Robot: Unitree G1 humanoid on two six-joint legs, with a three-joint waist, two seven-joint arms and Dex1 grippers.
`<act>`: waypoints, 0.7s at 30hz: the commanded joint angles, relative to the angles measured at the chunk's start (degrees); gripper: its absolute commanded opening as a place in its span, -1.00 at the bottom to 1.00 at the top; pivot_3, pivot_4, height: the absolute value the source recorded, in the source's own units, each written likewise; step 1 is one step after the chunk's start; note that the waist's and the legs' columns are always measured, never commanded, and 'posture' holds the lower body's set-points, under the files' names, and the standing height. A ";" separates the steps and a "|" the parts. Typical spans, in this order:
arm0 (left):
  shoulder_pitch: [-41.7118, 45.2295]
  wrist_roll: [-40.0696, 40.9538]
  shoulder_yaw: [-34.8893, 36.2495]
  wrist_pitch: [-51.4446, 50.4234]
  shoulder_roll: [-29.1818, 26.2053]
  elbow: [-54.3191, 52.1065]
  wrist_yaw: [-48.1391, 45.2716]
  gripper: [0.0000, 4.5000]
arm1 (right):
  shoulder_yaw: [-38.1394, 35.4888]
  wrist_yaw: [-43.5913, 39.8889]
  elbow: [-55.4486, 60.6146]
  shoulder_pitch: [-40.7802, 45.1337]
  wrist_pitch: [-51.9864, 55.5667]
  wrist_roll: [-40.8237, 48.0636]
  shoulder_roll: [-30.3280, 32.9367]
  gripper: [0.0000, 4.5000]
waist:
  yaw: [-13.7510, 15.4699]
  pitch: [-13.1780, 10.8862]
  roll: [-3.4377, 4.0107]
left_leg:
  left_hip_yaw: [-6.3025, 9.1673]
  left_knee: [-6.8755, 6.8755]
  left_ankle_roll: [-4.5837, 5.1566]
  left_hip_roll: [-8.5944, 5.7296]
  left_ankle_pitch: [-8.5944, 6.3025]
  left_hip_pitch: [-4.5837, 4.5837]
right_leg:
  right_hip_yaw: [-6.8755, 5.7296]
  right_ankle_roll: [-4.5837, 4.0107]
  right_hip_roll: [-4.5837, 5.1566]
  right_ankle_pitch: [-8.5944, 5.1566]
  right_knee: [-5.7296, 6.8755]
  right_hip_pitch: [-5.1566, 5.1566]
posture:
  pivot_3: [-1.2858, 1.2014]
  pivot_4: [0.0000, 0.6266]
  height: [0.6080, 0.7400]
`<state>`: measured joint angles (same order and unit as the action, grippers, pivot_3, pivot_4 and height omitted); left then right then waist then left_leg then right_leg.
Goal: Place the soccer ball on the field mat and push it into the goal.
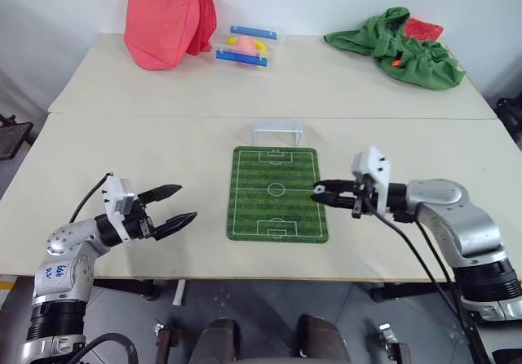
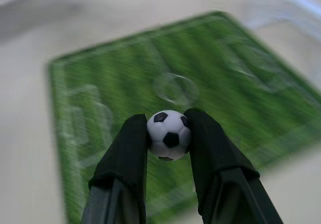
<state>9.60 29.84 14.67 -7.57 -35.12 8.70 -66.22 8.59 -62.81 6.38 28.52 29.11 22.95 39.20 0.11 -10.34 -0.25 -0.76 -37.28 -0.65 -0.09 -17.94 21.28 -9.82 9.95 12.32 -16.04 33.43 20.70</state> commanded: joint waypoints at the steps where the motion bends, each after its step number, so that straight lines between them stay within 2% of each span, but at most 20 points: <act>1: -2.10 -0.67 -0.40 7.46 -0.71 -1.67 -5.68 1.00 | 8.59 -7.80 1.15 5.43 -2.96 -2.42 -2.31 -0.63 | -0.58 0.00 0.01 | -0.02 0.00 0.00 0.01 0.00 -0.01 | 0.01 0.00 -0.01 0.00 0.01 0.02 | 0.03 -0.52 1.00; 5: -4.70 -0.51 -1.33 9.36 -0.83 -2.63 -8.12 1.00 | 13.90 -10.63 -5.03 9.05 -8.30 -7.16 -5.21 -0.63 | -0.56 0.00 0.00 | -0.06 0.03 -0.06 0.10 -0.02 -0.03 | 0.07 -0.01 -0.11 0.00 0.05 0.08 | 0.03 -0.52 1.00; 9: -5.73 -0.47 -1.44 9.56 -0.17 -3.98 -6.41 1.00 | 16.17 -12.46 -9.37 11.02 -11.82 -9.64 -7.93 -0.63 | -0.32 0.00 0.00 | -0.09 0.01 -0.06 0.10 -0.03 -0.02 | 0.11 -0.01 -0.11 0.00 0.07 0.12 | 0.03 -0.52 1.00; 21: -8.49 0.05 -0.60 9.99 -0.20 -6.50 -3.80 1.00 | 16.25 -14.85 -19.16 13.46 -17.31 -13.21 -12.49 -0.63 | -0.62 0.00 0.00 | -0.12 0.00 -0.07 0.11 -0.04 -0.02 | 0.14 -0.01 -0.12 0.00 0.10 0.15 | 0.03 -0.52 1.00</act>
<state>1.58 29.06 12.91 1.70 -34.94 4.40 -70.43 25.91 -77.06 -12.90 40.61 13.17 9.79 27.13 -0.51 -10.34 -0.24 -0.88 -37.27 -0.72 0.02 -17.97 21.26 -9.66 9.94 12.20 -16.04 33.54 20.87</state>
